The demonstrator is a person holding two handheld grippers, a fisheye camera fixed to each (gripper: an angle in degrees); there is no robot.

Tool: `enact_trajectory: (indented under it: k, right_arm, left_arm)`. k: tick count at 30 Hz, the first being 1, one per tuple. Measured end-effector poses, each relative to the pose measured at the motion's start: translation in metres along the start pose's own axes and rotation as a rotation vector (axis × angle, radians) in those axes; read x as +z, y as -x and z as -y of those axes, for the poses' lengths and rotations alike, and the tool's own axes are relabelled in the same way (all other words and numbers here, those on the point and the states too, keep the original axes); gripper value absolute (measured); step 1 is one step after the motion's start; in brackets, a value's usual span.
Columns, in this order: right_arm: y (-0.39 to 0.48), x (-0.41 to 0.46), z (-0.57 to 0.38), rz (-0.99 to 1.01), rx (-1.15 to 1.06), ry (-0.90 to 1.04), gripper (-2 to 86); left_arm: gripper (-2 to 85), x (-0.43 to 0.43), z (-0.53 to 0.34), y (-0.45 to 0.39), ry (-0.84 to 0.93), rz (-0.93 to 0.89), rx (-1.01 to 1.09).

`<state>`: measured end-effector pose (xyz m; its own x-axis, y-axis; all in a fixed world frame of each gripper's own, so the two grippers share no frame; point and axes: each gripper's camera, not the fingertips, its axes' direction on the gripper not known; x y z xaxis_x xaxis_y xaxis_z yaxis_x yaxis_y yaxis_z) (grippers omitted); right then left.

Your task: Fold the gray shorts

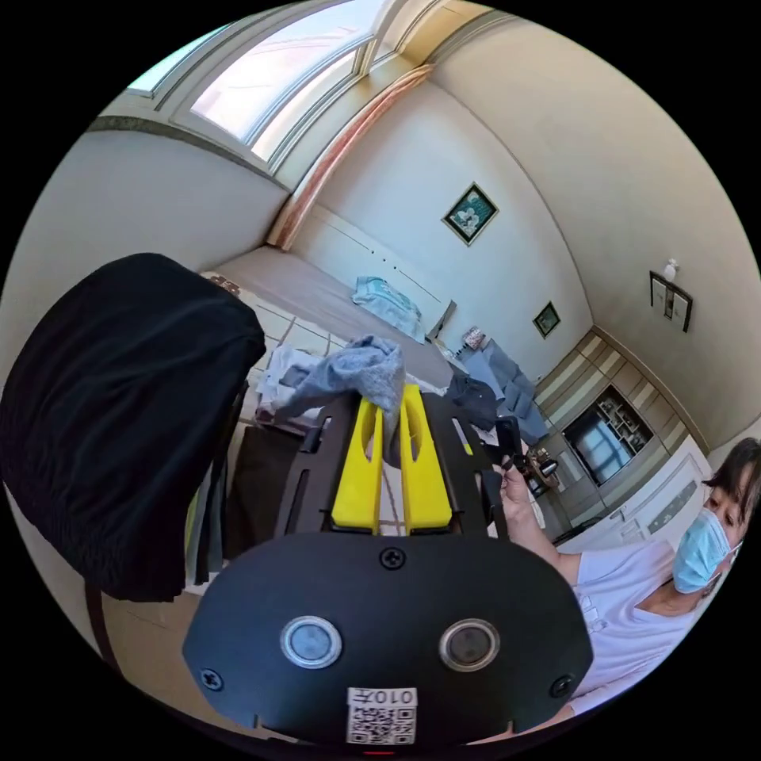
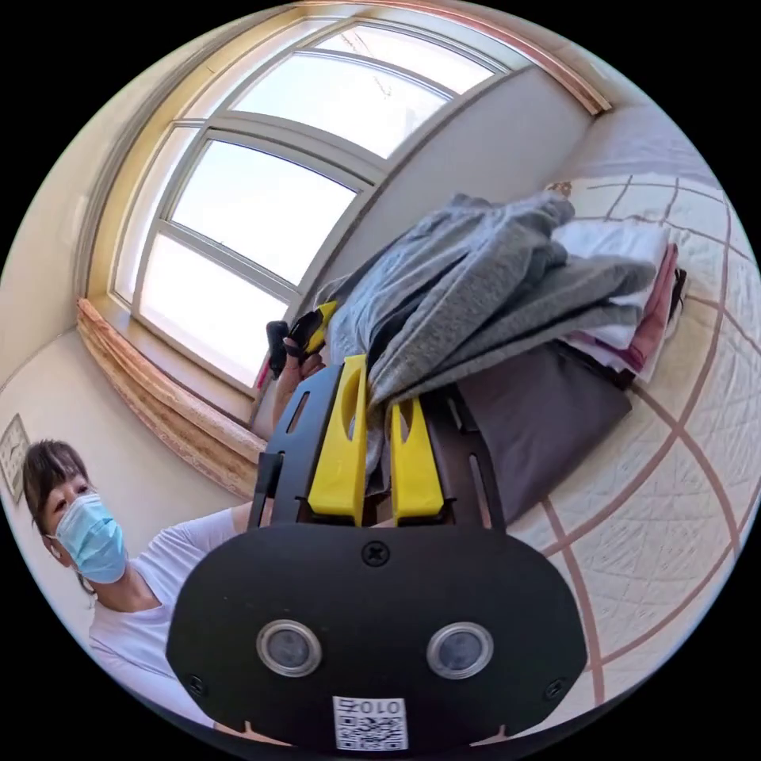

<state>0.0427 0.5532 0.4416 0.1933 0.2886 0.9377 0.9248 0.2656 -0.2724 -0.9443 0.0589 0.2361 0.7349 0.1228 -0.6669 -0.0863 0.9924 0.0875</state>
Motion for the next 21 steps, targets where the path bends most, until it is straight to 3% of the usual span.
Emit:
enact_trajectory:
  k: [3,6,21]
  right_arm:
    - [-0.074,0.07,-0.011,-0.024,0.243,0.16,6.0]
    - [-0.102,0.101,-0.033,-0.035,0.331,0.237,6.0]
    - [-0.049,0.106,-0.037,-0.195,0.182,0.25,6.9]
  left_arm:
    - [6.9,0.037,-0.045,0.051,0.102,0.13,-0.128]
    - [7.0,0.079,-0.103,0.092,0.223,0.205,-0.253]
    - [8.7,0.097,-0.11,-0.016,0.315,0.681,-0.041]
